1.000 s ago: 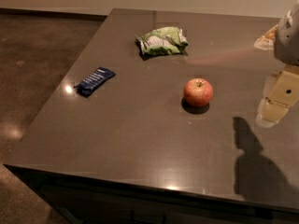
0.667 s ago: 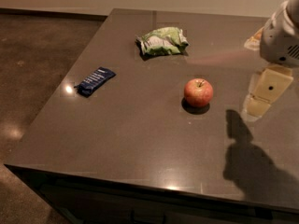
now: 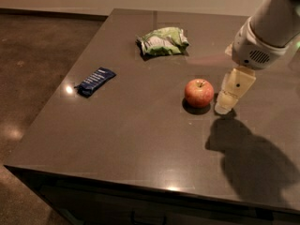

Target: Move apple near green jalapeno chip bag

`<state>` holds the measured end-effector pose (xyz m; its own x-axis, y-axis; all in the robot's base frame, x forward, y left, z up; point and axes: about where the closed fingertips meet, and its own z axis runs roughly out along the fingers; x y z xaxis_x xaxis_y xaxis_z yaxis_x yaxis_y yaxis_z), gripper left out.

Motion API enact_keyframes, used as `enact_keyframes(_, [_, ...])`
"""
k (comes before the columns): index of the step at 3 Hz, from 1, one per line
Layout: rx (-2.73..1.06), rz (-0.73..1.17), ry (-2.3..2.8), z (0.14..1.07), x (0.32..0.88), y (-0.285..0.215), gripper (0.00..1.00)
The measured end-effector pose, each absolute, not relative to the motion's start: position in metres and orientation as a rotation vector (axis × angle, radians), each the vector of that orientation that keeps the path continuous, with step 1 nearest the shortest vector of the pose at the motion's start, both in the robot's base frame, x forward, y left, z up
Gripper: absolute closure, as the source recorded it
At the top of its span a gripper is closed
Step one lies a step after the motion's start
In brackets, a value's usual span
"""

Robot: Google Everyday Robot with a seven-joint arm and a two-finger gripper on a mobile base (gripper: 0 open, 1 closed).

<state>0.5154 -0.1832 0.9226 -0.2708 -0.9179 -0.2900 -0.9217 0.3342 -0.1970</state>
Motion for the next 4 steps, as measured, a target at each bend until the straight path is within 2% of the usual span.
enact_keyframes(4, [-1.668, 0.148, 2.253, 0.872, 0.546, -0.149, 0.00])
